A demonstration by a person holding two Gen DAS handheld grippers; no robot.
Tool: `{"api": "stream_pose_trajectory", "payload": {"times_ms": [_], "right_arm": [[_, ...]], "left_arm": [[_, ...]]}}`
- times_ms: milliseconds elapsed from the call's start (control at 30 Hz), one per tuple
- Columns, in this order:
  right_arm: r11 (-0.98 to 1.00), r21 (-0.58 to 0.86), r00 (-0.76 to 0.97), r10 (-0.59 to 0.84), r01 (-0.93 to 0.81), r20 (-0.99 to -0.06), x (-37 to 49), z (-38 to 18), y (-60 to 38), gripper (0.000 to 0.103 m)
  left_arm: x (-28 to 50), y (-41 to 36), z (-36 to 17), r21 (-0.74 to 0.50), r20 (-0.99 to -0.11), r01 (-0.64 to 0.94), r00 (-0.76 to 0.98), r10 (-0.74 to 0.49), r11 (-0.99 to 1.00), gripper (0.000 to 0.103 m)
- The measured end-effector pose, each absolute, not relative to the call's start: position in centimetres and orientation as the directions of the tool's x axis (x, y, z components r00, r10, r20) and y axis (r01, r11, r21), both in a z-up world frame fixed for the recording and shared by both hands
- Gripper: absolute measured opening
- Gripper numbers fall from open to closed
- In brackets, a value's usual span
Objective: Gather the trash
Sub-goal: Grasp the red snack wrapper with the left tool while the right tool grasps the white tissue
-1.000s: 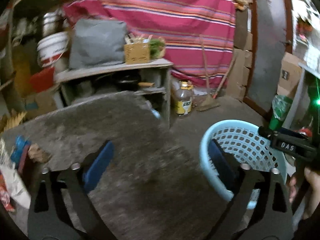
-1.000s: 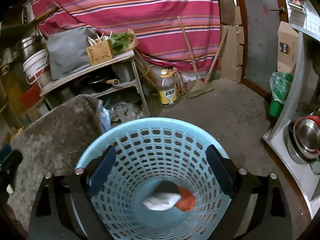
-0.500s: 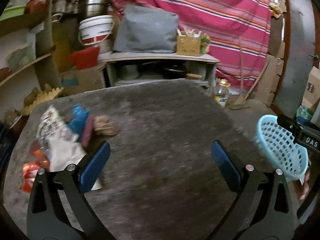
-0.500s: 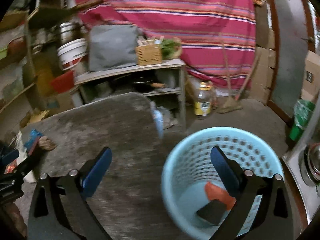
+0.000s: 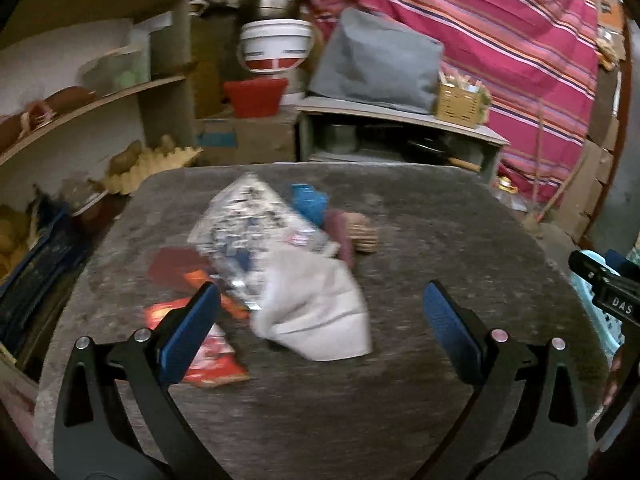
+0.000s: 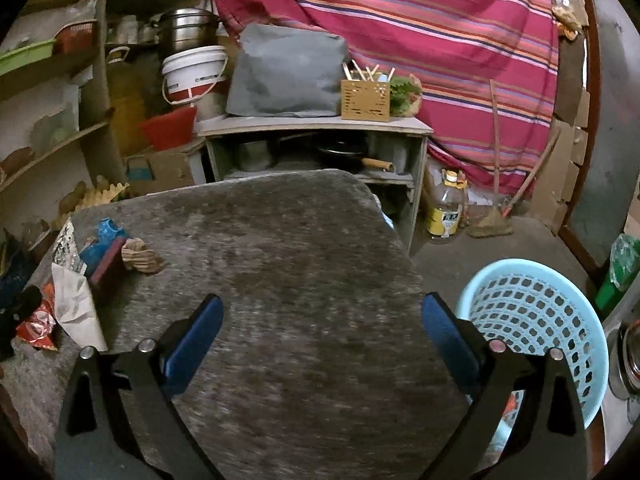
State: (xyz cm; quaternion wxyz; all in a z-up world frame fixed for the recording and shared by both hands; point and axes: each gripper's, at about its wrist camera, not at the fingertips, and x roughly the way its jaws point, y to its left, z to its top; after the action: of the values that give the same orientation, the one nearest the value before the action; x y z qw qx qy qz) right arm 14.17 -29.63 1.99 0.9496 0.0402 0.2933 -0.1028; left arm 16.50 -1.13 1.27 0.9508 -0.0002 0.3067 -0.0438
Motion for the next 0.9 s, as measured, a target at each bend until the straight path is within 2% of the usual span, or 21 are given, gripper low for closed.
{"api": "stream_pose_trajectory", "payload": {"times_ms": [333, 500, 733, 833, 900], "right_arm": [[0.984, -0.043, 0.785, -0.164, 0.172, -0.597, 15.9, 0.6, -25.5, 0.099], [0.991, -0.024, 0.804, -0.119, 0.13, -0.583, 16.2, 0.5, -23.8, 0.099], [0.992, -0.099, 0.817, -0.124, 0.082, -0.563, 17.2, -0.1, -20.3, 0.099], [0.994, -0.087, 0.805, -0.105, 0.066, -0.583, 17.8, -0.4, -19.4, 0.099], [0.996, -0.077, 0.797, -0.084, 0.046, -0.598, 18.2, -0.6, -18.8, 0.099]], "left_arm": [[16.5, 7.3, -1.6, 0.009, -0.635, -0.055, 0.771, 0.048, 0.998, 0.098], [16.6, 10.8, -3.2, -0.017, -0.661, -0.058, 0.749, 0.033, 0.998, 0.098], [17.8, 12.1, -5.4, -0.027, -0.696, -0.071, 0.717, 0.032, 0.997, 0.097], [18.5, 12.1, -5.9, -0.089, -0.71, -0.04, 0.703, -0.035, 0.995, 0.087], [19.2, 11.9, -6.3, -0.128, -0.726, -0.023, 0.683, -0.078, 0.991, 0.076]]}}
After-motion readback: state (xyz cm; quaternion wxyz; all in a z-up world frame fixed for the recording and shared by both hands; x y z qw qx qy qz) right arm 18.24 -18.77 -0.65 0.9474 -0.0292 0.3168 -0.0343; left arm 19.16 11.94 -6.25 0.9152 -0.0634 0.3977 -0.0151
